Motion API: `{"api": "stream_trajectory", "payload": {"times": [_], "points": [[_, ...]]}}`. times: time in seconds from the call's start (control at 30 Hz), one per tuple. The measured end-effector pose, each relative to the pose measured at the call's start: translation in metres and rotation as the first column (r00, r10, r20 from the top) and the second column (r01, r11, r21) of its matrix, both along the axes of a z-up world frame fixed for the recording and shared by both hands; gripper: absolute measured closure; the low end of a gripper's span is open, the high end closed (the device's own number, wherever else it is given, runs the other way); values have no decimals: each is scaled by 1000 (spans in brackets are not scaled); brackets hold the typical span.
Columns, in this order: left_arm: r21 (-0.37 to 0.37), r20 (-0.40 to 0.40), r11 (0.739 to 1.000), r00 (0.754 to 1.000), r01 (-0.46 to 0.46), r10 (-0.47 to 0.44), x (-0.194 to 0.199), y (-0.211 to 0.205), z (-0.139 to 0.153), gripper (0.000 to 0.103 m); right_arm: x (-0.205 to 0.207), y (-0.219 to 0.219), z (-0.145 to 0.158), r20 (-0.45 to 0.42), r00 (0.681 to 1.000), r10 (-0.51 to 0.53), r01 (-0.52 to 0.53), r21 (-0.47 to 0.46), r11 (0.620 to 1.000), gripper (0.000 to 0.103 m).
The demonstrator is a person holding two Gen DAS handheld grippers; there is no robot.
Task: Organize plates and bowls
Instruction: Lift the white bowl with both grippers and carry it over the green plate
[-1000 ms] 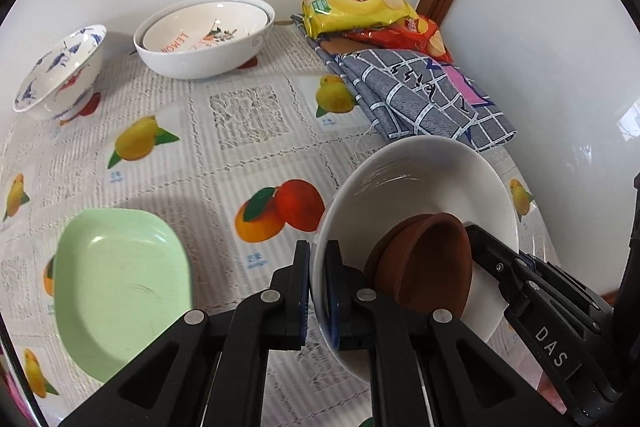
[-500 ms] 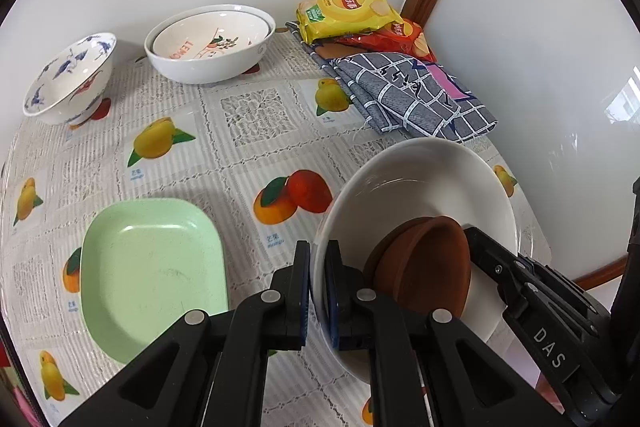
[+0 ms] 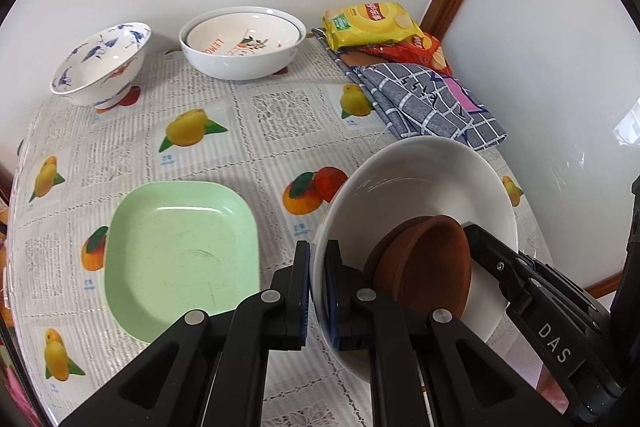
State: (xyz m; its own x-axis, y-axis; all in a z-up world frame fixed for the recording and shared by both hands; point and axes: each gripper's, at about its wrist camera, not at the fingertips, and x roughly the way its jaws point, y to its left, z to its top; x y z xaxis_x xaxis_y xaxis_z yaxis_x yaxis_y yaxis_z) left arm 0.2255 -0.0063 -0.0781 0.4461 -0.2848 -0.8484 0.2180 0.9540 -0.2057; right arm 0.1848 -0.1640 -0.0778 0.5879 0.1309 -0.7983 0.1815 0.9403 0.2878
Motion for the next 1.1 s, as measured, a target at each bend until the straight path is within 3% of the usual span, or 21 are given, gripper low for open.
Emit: {"api": "stream_trajectory", "payload": {"times": [1.1], "points": [[2,1,996,996,-85,85,9,46,-4,95,24,43,-4,11,996,88,-88,9,996,95]]}}
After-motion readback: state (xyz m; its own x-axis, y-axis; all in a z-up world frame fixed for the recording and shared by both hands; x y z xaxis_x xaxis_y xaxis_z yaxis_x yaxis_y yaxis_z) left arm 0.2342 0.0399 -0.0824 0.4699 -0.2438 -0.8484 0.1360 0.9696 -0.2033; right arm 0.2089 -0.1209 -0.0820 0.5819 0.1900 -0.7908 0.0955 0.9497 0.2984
